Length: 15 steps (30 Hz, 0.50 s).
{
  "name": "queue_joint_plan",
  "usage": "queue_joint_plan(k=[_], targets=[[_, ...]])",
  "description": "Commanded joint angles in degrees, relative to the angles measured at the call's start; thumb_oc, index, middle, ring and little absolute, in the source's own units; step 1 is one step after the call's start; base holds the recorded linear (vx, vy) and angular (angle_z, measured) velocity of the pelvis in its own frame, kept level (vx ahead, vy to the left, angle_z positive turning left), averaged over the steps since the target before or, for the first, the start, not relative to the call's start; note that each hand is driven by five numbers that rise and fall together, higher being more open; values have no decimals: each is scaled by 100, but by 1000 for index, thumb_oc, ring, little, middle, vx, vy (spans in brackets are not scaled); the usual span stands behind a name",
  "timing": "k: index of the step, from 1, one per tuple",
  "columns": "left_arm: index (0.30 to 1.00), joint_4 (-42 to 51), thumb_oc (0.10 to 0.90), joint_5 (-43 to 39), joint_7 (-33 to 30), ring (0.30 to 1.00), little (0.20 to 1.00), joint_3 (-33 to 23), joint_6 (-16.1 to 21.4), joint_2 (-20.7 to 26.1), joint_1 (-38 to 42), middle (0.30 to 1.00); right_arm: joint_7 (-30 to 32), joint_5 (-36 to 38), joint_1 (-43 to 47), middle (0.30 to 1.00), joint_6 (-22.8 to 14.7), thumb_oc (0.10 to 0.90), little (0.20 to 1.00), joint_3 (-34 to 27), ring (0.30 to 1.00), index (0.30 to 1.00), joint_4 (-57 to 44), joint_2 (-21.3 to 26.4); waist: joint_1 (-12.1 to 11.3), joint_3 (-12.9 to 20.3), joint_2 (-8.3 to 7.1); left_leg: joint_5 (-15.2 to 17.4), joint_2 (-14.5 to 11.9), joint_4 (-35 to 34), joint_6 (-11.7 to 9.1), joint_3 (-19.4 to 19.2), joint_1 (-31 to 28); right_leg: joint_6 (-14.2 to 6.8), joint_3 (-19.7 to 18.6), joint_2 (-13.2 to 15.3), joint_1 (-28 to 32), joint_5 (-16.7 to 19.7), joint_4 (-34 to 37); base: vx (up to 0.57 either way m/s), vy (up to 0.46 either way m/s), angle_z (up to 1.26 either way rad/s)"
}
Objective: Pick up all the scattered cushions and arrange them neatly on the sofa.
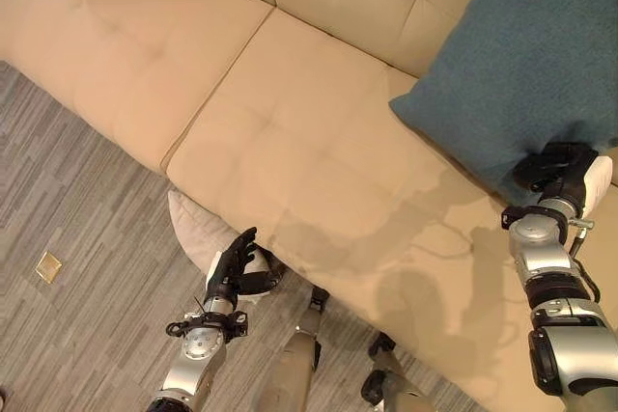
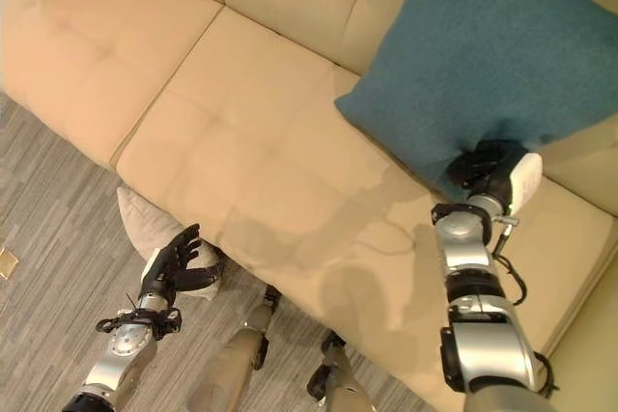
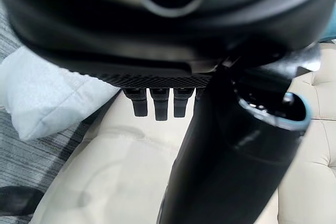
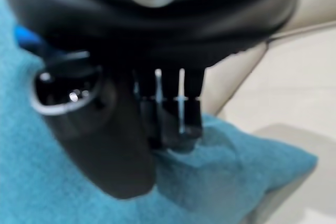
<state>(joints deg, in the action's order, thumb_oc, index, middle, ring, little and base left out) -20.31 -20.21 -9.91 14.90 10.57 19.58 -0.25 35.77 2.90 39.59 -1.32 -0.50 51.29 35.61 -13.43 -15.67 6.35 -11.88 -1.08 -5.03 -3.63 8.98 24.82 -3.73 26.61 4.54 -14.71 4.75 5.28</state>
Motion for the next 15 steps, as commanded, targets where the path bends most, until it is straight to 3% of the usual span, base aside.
queue_joint_plan(k=[1, 7, 15], targets=[[900, 225, 800, 3, -153, 900, 900, -38, 501, 241, -131, 900, 39, -414, 400, 300, -472, 400, 300, 469, 300, 300, -697, 681, -137, 405, -285, 626, 51, 3, -356, -347, -132, -443, -99, 375, 214, -544, -28, 0, 0, 0], [900, 252, 800, 13, -133, 900, 900, -41, 505, 281, -201, 900, -45, -606, 395, 300, -382, 400, 300, 524, 300, 300, -621, 1211, -52, 412, -294, 635, 26, 3, -359, -398, -162, -452, -148, 367, 207, -539, -28, 0, 0, 0], [900, 237, 800, -3, -123, 900, 900, -66, 490, 281, -209, 900, -41, -716, 387, 300, -325, 400, 300, 495, 300, 300, -656, 1559, 55, 396, -306, 640, -1, 3, -355, -466, -189, -468, -239, 354, 175, -525, -28, 0, 0, 0]])
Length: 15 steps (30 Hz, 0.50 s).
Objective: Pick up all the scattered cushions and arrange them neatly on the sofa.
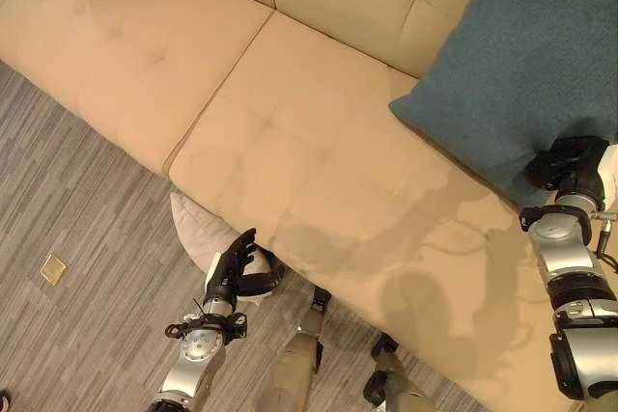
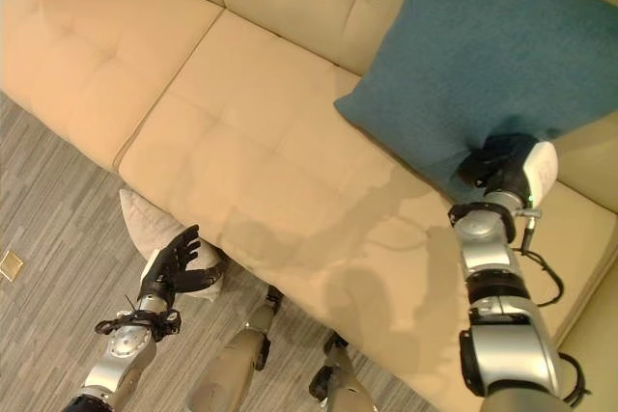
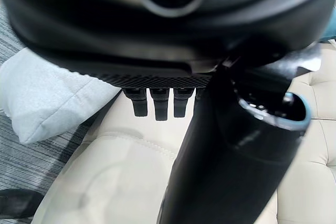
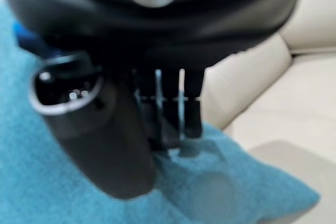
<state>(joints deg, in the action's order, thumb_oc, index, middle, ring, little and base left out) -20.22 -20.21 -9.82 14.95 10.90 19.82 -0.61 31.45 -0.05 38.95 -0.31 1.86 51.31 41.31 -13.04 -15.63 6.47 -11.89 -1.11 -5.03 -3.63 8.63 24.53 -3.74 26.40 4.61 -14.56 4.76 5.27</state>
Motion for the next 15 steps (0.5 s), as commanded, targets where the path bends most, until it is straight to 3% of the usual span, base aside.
queue_joint_plan(k=[1, 12, 13, 14, 15], targets=[[900, 227, 800, 6, -130, 900, 900, -86, 458, 255, -180, 900, 379, -474, 448, 300, -408, 400, 300, 267, 300, 300, -675, 1056, 37, 397, -321, 646, 0, 3, -353, -448, -169, -467, -238, 340, 158, -523, -27, 0, 0, 0], [900, 236, 800, -33, -117, 900, 900, -90, 443, 256, -202, 900, 441, -602, 609, 300, -410, 400, 300, 315, 300, 300, -966, 1214, 95, 418, -363, 652, -34, 3, -349, -500, -209, -460, -281, 328, 159, -518, -27, 0, 0, 0], [900, 228, 800, -35, -124, 900, 900, -71, 436, 245, -186, 900, 450, -554, 624, 594, -425, 596, 594, 315, 594, 594, -980, 1159, 104, 414, -365, 648, -37, 3, -349, -501, -208, -457, -296, 324, 155, -518, -27, 0, 0, 0], [900, 227, 800, -35, -124, 900, 900, -71, 437, 245, -186, 900, 450, -554, 624, 839, -425, 759, 839, 315, 839, 839, -980, 1159, 103, 414, -365, 648, -37, 3, -349, -502, -208, -457, -297, 324, 155, -518, -27, 0, 0, 0], [900, 197, 800, -25, -132, 900, 900, -70, 432, 244, -164, 900, 394, -514, 623, 900, -430, 800, 900, 358, 900, 900, -975, 1086, 117, 412, -370, 650, -48, 3, -351, -522, -216, -455, -296, 325, 159, -515, -27, 0, 0, 0]])
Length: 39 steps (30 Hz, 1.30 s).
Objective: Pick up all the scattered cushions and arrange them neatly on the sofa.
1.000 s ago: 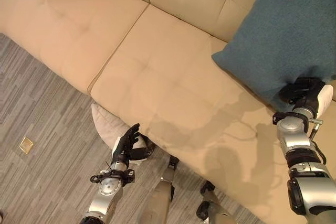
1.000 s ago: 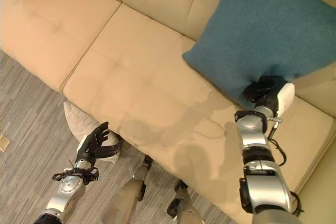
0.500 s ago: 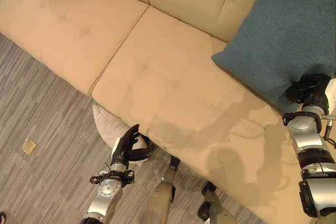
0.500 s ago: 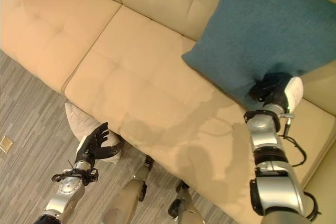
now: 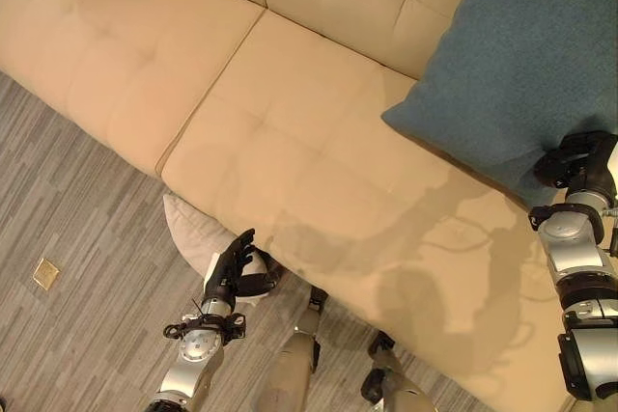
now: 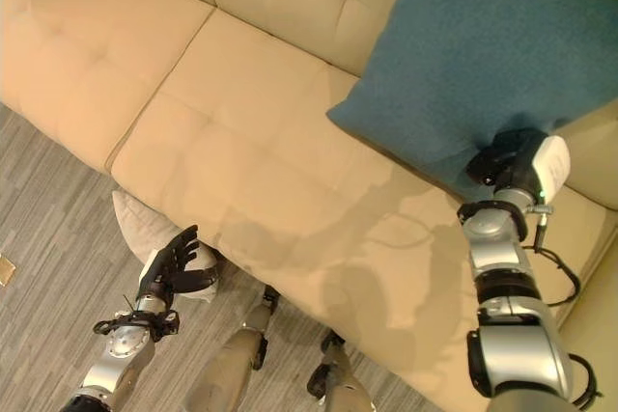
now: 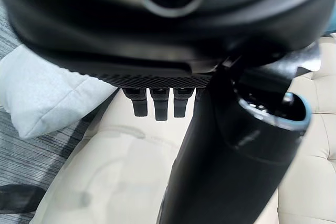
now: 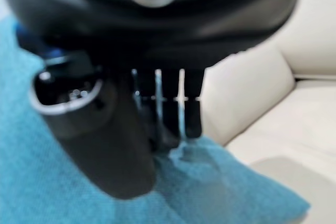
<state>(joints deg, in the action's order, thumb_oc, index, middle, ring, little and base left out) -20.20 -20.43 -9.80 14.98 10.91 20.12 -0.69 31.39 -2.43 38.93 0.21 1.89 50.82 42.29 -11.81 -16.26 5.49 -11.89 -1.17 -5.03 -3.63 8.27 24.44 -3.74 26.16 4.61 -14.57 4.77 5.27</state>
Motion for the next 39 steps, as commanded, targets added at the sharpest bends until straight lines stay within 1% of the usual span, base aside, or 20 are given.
queue_joint_plan(k=[1, 2, 3, 4, 7, 8, 13, 14, 15, 16, 21, 22, 24, 27, 30, 32, 34, 36, 37, 39], targets=[[900, 195, 800, -1, -138, 900, 900, -75, 432, 207, -152, 900, 373, -266, 625, 900, -475, 800, 900, 375, 900, 900, -933, 952, -1, 472, -274, 651, -45, 3, -351, -491, -209, -455, -273, 325, 165, -515, -27, 0, 0, 0], [900, 215, 800, -26, -155, 900, 900, -110, 427, 197, -171, 900, 237, -178, 524, 900, -500, 800, 900, 423, 900, 900, -987, 824, 15, 468, -282, 655, -49, 3, -348, -498, -238, -450, -284, 318, 184, -515, -27, 0, 0, 0], [900, 215, 800, -26, -155, 900, 900, -110, 427, 198, -171, 900, 237, -178, 523, 900, -500, 800, 900, 423, 900, 900, -988, 824, 14, 468, -282, 655, -49, 3, -348, -498, -238, -450, -284, 318, 184, -515, -27, 0, 0, 0], [900, 232, 800, -44, -140, 900, 900, -165, 418, 206, -202, 900, -2, -37, 352, 900, -562, 800, 900, 466, 900, 900, -1103, 761, 35, 466, -301, 658, -65, 3, -345, -508, -271, -446, -278, 316, 215, -519, -27, 0, 0, 0], [900, 265, 800, -72, -107, 900, 900, -236, 396, 236, -260, 900, -300, 79, 100, 900, -610, 800, 900, 531, 900, 900, -1274, 782, 68, 468, -344, 660, -84, 3, -344, -514, -320, -442, -278, 308, 260, -520, -27, -7, -9, -4], [900, 313, 800, -81, -78, 900, 900, -312, 374, 265, -322, 900, -561, 253, -230, 900, -672, 800, 900, 501, 900, 900, -1522, 755, 119, 466, -393, 669, -96, 3, -341, -535, -367, -436, -278, 305, 312, -522, -27, -15, -32, -9], [900, 367, 800, -43, 7, 900, 900, -488, 316, 315, -469, 900, -1080, 368, -1165, 900, -797, 800, 900, 360, 900, 900, -2146, 715, 225, 505, -493, 705, -123, 3, -324, -560, -523, -438, -280, 303, 457, -532, -27, -3, -6, -1], [900, 368, 800, 0, 81, 900, 900, -582, 277, 306, -574, 900, -1353, 323, -1747, 900, -845, 800, 900, 203, 900, 900, -2634, 669, 292, 544, -531, 732, -134, 3, -311, -583, -617, -446, -289, 304, 541, -539, -27, 0, 0, 0], [900, 370, 800, 0, 81, 900, 900, -573, 276, 312, -577, 900, -1356, 320, -1774, 900, -838, 800, 900, 182, 900, 900, -2652, 667, 283, 546, -533, 733, -134, 3, -311, -583, -620, -447, -289, 304, 545, -540, -27, 0, 0, 0], [900, 373, 800, 31, 98, 900, 900, -641, 254, 297, -621, 900, -1426, 270, -2069, 900, -859, 800, 900, 90, 900, 900, -2847, 620, 331, 572, -546, 754, -138, 3, -297, -593, -681, -452, -294, 310, 592, -543, -27, 0, 0, 0], [900, 233, 800, 122, 263, 900, 900, -848, 112, 201, -799, 900, -1791, 59, -3182, 900, -865, 800, 900, -314, 900, 900, -3231, 119, 437, 752, -569, 847, -159, 3, -247, -649, -1027, -438, -300, 313, 923, -622, -27, 43, -5, -4], [900, 142, 800, 173, 343, 900, 900, -917, 47, 136, -864, 900, -1934, -52, -3512, 900, -853, 800, 900, -391, 900, 900, -3322, -93, 474, 810, -574, 891, -174, 3, -224, -676, -1163, -425, -311, 308, 1054, -661, -27, 34, -10, -4], [900, 104, 800, 209, 372, 900, 900, -952, 30, 122, -898, 900, -2004, -90, -3671, 900, -855, 800, 900, -406, 900, 900, -3361, -198, 496, 848, -573, 900, -179, 3, -217, -695, -1226, -415, -310, 303, 1115, -678, -27, 15, -9, -4], [900, -89, 800, 349, 466, 900, 900, -1035, -65, 54, -960, 900, -2223, -273, -4102, 900, -852, 800, 900, -344, 900, 900, -3465, -576, 558, 962, -579, 929, -206, 3, -213, -761, -1415, -395, -332, 287, 1291, -719, -27, 9, -19, -14], [900, -376, 800, 416, 567, 900, 900, -1075, -145, -29, -990, 900, -2388, -490, -4357, 900, -851, 800, 900, -153, 900, 900, -3300, -864, 602, 1055, -578, 953, -235, 3, -190, -813, -1580, -371, -376, 253, 1440, -760, -27, -6, -34, -4], [900, -659, 800, 312, 604, 900, 900, -1109, -201, -137, -977, 900, -2472, -469, -4433, 900, -835, 800, 900, -50, 900, 900, -3109, -1067, 635, 1106, -577, 961, -250, 3, -172, -844, -1681, -350, -431, 223, 1513, -784, -27, -6, -35, -10], [900, -1191, 800, 270, 595, 900, 900, -1167, -265, -280, -898, 900, -2421, -517, -4427, 900, -820, 800, 900, 110, 900, 900, -2547, -1367, 659, 1162, -569, 966, -306, 3, -163, -900, -1830, -318, -502, 173, 1620, -823, -27, -34, -79, -12], [900, -1396, 800, 306, 591, 900, 900, -1167, -277, -323, -863, 900, -2397, -529, -4379, 900, -819, 800, 900, 195, 900, 900, -2305, -1446, 658, 1159, -560, 970, -326, 3, -160, -912, -1886, -302, -537, 153, 1662, -838, -27, -30, -68, -21], [900, -1842, 800, 350, 563, 900, 900, -1186, -317, -408, -783, 900, -2372, -523, -4312, 900, -790, 800, 900, 330, 900, 900, -1918, -1584, 673, 1170, -531, 965, -361, 3, -160, -941, -1981, -271, -607, 108, 1716, -871, -27, -28, -74, -21], [900, -2472, 800, 301, 475, 900, 900, -1291, -343, -552, -656, 900, -2354, -540, -4232, 900, -768, 800, 900, 484, 900, 900, -1597, -1669, 678, 1147, -494, 935, -427, 3, -165, -953, -2109, -200, -731, 17, 1807, -948, -27, -54, -129, -16]])
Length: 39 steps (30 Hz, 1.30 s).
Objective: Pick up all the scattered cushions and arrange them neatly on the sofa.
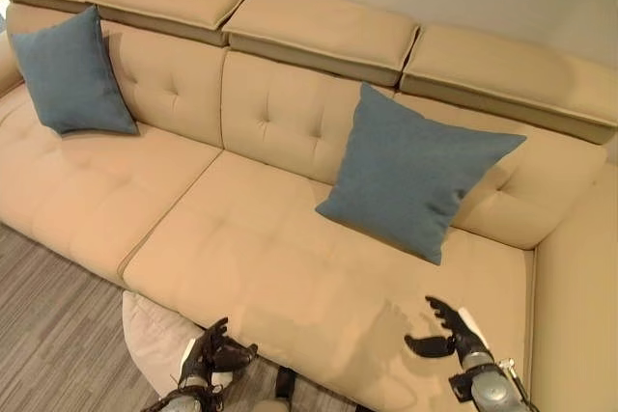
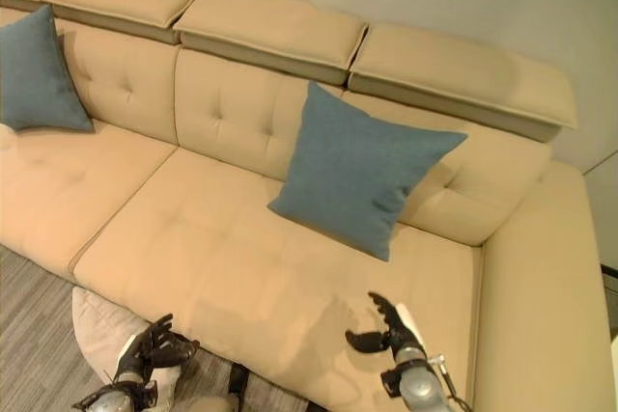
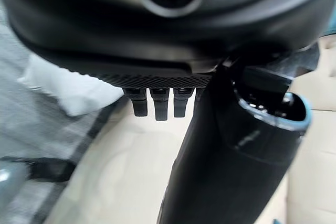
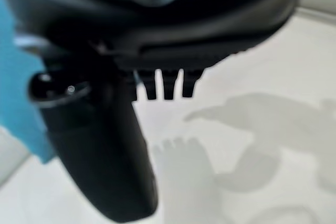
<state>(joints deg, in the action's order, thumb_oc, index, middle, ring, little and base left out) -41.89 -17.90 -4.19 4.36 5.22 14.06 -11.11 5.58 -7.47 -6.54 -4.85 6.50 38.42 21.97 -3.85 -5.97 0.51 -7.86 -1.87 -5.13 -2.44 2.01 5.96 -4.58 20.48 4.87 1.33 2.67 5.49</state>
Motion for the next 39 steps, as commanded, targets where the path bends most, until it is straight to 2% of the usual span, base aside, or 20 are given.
queue_joint_plan(k=[1, 6, 7, 8, 9, 10, 13, 17, 18, 21, 22, 24, 25, 26, 27, 30, 33, 34, 37, 39], targets=[[900, -457, 800, 55, -126, 900, 900, -249, 225, 35, 425, 900, 245, -23, 355, 900, -245, 800, 900, 39, 900, 900, -266, 359, -109, 92, 26, 502, -375, 13, -291, -327, -278, -91, -199, -35, 217, -749, -49, -99, -137, -24], [900, -831, 800, 85, -303, 900, 900, -75, 283, -48, 776, 900, 415, 287, 697, 900, -213, 800, 900, 161, 900, 900, 191, 315, -137, -318, 136, 152, -391, 192, -388, -128, 231, 6, -305, -122, -111, -729, -49, -267, -109, -9], [900, -890, 800, 62, -316, 900, 900, 6, 308, -84, 913, 900, 417, 395, 856, 900, -195, 800, 900, 240, 900, 900, 471, 299, -113, -443, 46, 499, -244, 677, -308, -29, 385, 33, -291, -31, -351, -600, -49, -340, -81, 26], [900, -892, 800, 62, -316, 900, 900, 4, 308, -84, 917, 900, 418, 395, 861, 900, -196, 800, 900, 240, 900, 900, 474, 299, -104, -428, 45, 493, -238, 688, -304, -20, 416, 30, -282, -27, -372, -591, -49, -395, -89, 46], [900, -895, 800, 125, -312, 900, 900, 78, 317, -125, 968, 900, 441, 360, 957, 900, -144, 800, 900, 330, 900, 900, 658, 307, -70, -477, -84, 1057, -5, 1451, -231, 56, 423, 45, -280, 88, -542, -457, -49, -202, -41, 27], [900, -895, 800, 125, -313, 900, 900, 77, 317, -124, 970, 900, 441, 359, 960, 900, -144, 800, 900, 329, 900, 900, 659, 306, -58, -460, -89, 1045, 6, 1456, -227, 66, 453, 42, -269, 97, -564, -449, -49, -286, -51, 7], [900, -872, 800, 179, -282, 900, 900, 175, 316, -228, 918, 900, 442, 329, 978, 900, -94, 800, 900, 350, 900, 900, 884, 256, 25, -443, -143, 1442, 18, 2199, -155, -74, 218, 73, -261, 120, -647, -333, -49, -158, 5, 15], [900, -935, 800, 360, -291, 900, 900, 286, 321, -285, 919, 900, 452, 262, 930, 900, -62, 800, 900, 274, 900, 900, 1059, 168, 232, -326, -116, 1736, 175, 1981, -98, -96, -510, 17, -106, 133, -814, -79, -49, -134, 54, 27], [900, -780, 800, 522, -299, 900, 900, 436, 302, -258, 1021, 900, 534, 280, 915, 900, -40, 800, 900, 153, 900, 900, 1168, 158, 348, -327, -85, 2093, 239, 1572, 44, -417, -731, -84, 98, 230, -984, 81, -65, -287, 136, 62], [900, -702, 800, 647, -342, 900, 900, 500, 302, -220, 1066, 900, 554, 206, 959, 900, -5, 800, 900, 149, 900, 900, 1224, 138, 383, -357, -57, 2105, 363, 1128, 163, -421, -839, -181, 148, 306, -1208, 268, -125, -226, 128, 55], [900, -798, 800, 762, -368, 900, 900, 509, 308, -176, 1099, 900, 562, 173, 1006, 900, 3, 800, 900, 177, 900, 900, 1287, 66, 387, -431, -104, 1991, 449, 854, 232, -315, -838, -310, 136, 423, -1402, 405, -227, -276, 152, 40], [900, -839, 800, 813, -394, 900, 900, 501, 296, -135, 1118, 900, 562, 104, 1034, 900, 15, 800, 900, 221, 900, 900, 1288, 70, 363, -476, -132, 1967, 494, 825, 276, -296, -823, -352, 124, 479, -1447, 425, -290, -293, 116, 15], [900, -923, 800, 861, -413, 900, 900, 519, 316, -70, 1189, 900, 545, 26, 1125, 900, 45, 800, 900, 315, 900, 900, 1256, 27, 365, -627, -165, 1880, 501, 859, 331, -197, -705, -482, -308, 551, -1660, 399, -589, -305, 90, 17], [900, -924, 800, 861, -413, 900, 900, 517, 317, -66, 1193, 900, 545, 26, 1129, 900, 45, 800, 900, 315, 900, 900, 1257, 23, 373, -615, -184, 1861, 521, 857, 336, -194, -682, -485, -311, 573, -1684, 406, -592, -402, 75, 17], [900, -1006, 800, 889, -438, 900, 900, 551, 308, -11, 1245, 900, 498, 12, 1222, 900, 86, 800, 900, 401, 900, 900, 1319, 10, 377, -727, -188, 1794, 505, 906, 389, -110, -544, -520, -1009, 450, -1779, 257, -985, -214, 39, 22], [900, -1226, 800, 1000, -442, 900, 900, 548, 274, 10, 1268, 900, 468, -28, 1260, 900, 95, 800, 900, 515, 900, 900, 1401, -15, 282, -711, -209, 1667, 511, 987, 454, -48, -296, -392, -1204, 457, -1603, 57, -1314, -298, 24, 31], [900, -1514, 800, 981, -432, 900, 900, 462, 207, 20, 1228, 900, 446, 12, 1267, 900, 88, 800, 900, 596, 900, 900, 1562, -87, 105, -577, -189, 1396, 453, 919, 506, 95, -84, -282, -1464, 204, -1324, -426, -2000, -196, -22, 17], [900, -1591, 800, 1001, -414, 900, 900, 461, 170, 33, 1217, 900, 416, 82, 1215, 900, 85, 800, 900, 608, 900, 900, 1595, -160, 35, -439, -204, 1243, 442, 825, 485, 283, 4, -257, -1718, -3, -1172, -702, -2301, -143, -72, 1], [900, -1621, 800, 1068, -393, 900, 900, 494, 147, 62, 1227, 900, 445, 210, 1116, 900, 54, 800, 900, 539, 900, 900, 1627, -225, -1, -281, -253, 1100, 491, 731, 436, 522, 119, -219, -1912, -139, -905, -868, -2320, -115, -171, 56], [900, -1601, 800, 1033, -434, 900, 900, 532, 137, 49, 1258, 900, 459, 316, 1147, 900, 41, 800, 900, 536, 900, 900, 1617, -256, -48, -247, -344, 995, 548, 743, 362, 624, 263, -145, -1982, -163, -600, -942, -1842, -118, -150, 96]])
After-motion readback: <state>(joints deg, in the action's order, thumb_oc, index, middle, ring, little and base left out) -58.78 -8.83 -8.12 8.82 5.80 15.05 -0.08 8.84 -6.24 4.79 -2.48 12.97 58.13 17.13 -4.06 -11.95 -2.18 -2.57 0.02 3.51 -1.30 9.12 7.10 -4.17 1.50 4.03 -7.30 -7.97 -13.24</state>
